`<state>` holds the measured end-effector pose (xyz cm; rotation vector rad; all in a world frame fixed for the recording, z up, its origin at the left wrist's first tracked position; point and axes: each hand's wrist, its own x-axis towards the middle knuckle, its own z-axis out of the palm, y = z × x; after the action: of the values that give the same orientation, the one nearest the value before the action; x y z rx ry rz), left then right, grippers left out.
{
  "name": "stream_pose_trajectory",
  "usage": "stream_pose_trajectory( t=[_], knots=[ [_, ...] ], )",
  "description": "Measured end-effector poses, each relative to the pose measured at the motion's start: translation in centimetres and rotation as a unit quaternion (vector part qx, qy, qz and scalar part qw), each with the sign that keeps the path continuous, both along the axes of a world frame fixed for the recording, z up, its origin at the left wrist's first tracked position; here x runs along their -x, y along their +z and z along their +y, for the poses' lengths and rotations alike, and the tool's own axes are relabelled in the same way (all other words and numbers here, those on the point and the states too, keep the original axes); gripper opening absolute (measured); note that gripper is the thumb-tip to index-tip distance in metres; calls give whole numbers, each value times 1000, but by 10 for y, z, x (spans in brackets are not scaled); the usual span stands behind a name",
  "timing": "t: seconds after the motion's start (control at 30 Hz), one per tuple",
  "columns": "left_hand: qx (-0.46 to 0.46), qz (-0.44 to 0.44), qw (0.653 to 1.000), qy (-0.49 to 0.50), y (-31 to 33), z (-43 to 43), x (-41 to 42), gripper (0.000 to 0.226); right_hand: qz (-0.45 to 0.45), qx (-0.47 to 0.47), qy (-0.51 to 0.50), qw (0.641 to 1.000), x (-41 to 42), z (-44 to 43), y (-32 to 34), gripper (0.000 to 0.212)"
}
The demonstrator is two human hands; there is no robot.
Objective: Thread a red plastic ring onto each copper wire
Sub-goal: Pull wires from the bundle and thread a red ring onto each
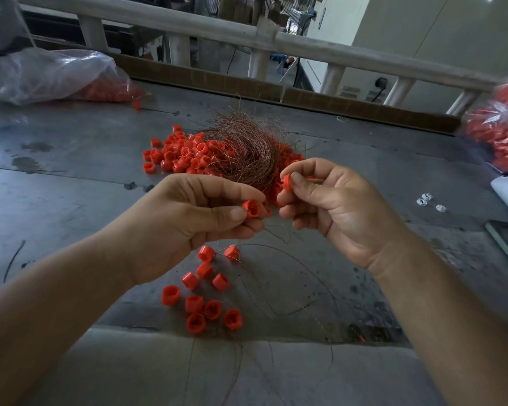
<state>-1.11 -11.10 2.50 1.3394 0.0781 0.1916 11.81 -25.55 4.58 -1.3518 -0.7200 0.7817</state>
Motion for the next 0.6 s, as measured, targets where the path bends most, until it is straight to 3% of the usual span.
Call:
stream_pose_trajectory(
  t=[0.23, 0.5, 0.6],
  knots=[
    [-18, 4, 1000, 25, -1, -1, 0, 28, -6, -11, 11, 1000, 3, 1, -1, 19],
    [-29, 0, 997, 69, 0, -4, -3, 22, -242, -20, -25, 970, 17, 4, -8, 17],
    [-39, -3, 996, 76, 1, -4, -2, 22, -279, -23, -39, 959, 21, 6, -12, 20]
  ],
)
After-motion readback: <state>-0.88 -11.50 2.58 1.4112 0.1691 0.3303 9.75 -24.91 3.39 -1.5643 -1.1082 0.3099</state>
